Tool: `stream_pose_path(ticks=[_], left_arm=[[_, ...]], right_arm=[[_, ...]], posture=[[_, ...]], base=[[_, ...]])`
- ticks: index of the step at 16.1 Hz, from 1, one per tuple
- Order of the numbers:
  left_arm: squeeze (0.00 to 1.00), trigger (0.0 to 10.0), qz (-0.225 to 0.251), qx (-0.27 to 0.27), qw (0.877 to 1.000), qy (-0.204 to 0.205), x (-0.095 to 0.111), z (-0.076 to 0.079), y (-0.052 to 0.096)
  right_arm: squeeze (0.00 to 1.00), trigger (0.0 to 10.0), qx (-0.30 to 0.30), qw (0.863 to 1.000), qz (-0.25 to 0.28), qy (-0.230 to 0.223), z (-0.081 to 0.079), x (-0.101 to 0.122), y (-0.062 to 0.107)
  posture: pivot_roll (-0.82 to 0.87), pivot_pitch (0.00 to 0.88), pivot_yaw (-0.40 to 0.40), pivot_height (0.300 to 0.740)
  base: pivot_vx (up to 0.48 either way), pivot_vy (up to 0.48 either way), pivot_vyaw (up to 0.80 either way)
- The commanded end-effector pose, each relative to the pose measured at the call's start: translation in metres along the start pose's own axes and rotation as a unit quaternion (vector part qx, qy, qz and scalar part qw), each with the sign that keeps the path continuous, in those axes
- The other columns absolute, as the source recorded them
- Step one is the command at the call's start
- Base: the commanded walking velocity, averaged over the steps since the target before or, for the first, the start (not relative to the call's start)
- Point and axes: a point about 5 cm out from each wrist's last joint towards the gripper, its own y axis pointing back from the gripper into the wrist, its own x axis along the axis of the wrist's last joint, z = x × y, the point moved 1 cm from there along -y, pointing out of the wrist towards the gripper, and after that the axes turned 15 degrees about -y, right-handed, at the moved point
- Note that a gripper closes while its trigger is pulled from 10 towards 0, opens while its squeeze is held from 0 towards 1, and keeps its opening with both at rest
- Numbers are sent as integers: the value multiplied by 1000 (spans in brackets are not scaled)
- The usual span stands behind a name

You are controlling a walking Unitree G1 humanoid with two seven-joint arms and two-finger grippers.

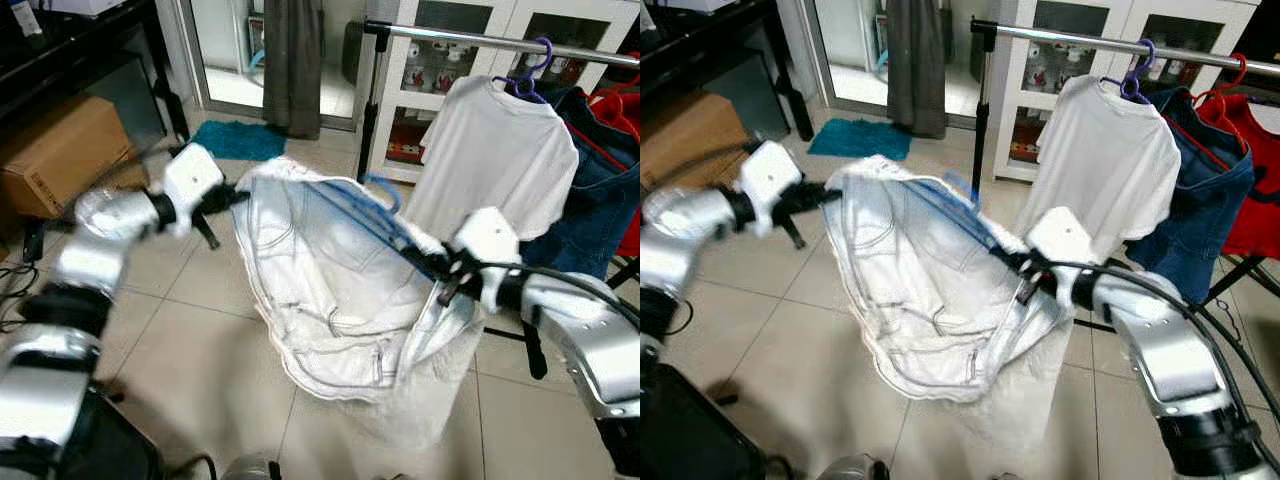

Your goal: Hang hanger

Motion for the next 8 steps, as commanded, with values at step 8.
stream_pose_path(ticks=[8], left_arm=[[0,0,76,-94,991,-58,38,-11,5]], right_arm=[[0,0,-20,994,-66,84,11,6,-7]], posture=[[10,0,-17,740]], base=[[0,0,0]])
